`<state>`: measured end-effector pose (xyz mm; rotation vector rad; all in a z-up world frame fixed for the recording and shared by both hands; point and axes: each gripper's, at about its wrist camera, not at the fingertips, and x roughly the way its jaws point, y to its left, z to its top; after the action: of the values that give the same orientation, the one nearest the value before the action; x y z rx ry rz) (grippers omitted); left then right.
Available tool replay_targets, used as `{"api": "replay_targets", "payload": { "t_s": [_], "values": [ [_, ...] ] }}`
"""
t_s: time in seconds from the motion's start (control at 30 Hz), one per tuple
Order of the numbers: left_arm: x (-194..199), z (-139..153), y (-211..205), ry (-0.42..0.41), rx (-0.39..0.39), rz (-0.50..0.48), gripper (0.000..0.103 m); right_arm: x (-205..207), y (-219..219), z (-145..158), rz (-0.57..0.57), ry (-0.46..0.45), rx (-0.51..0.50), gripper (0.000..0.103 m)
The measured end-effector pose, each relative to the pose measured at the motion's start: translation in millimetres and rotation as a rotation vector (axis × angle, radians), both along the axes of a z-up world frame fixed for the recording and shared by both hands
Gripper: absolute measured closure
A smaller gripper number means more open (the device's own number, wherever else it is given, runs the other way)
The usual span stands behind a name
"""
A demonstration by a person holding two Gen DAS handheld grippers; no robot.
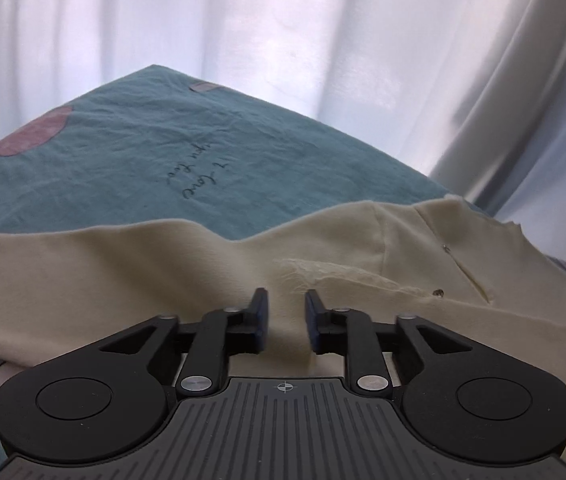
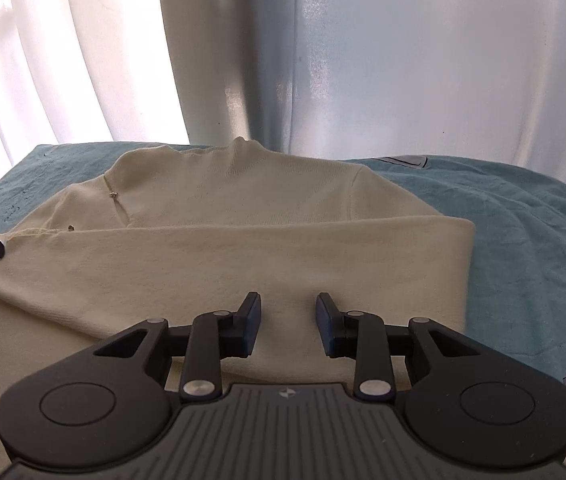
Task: Fold small clothes
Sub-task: 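Grasp the other sleeve cuff with the left gripper and lift it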
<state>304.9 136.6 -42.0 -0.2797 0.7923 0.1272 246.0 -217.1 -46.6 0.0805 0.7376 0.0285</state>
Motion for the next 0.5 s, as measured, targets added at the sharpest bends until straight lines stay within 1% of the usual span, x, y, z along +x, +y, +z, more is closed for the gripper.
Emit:
{"api": "replay_targets", "payload": {
  "t_s": [0.03,0.07,0.1,0.13,0.2,0.27,0.3,0.33,0.37,0.4,0.43,0.5],
  "values": [
    [-11,5,10,-0.023,-0.032,0.027,0.046,-2,1,2,-0.004,0.001,0.007,0.073],
    [-23,8,20,-0.039,-0.055,0.064,0.029,-7,2,6,0.006,-0.010,0.029,0.073],
    [-33,11,30,-0.046,-0.068,0.107,0.025,-11,4,8,0.017,-0.027,0.047,0.073],
    [-44,12,41,-0.054,-0.084,0.149,0.025,-16,7,10,0.031,-0.045,0.055,0.073],
    [-62,10,66,-0.052,-0.119,0.234,0.025,-22,15,8,0.059,-0.051,0.039,0.073],
    [-74,6,89,-0.034,-0.135,0.317,0.025,-18,27,-4,0.081,-0.017,-0.001,0.073],
    [-80,3,103,-0.020,-0.139,0.357,0.027,-19,31,-4,0.082,-0.032,-0.027,0.073],
    [-85,1,115,-0.008,-0.141,0.396,0.030,-17,35,-3,0.084,-0.020,-0.052,0.073],
    [-90,0,127,0.001,-0.149,0.438,0.033,-16,36,0,0.080,-0.013,-0.048,0.073],
    [-95,-2,141,0.009,-0.168,0.487,0.035,-17,36,3,0.084,-0.013,-0.010,0.073],
    [-101,-3,154,0.009,-0.199,0.538,0.038,-18,35,5,0.095,-0.014,0.027,0.073],
    [-111,-7,181,-0.004,-0.265,0.638,0.045,-24,38,8,0.100,-0.021,0.045,0.073]
  ]
}}
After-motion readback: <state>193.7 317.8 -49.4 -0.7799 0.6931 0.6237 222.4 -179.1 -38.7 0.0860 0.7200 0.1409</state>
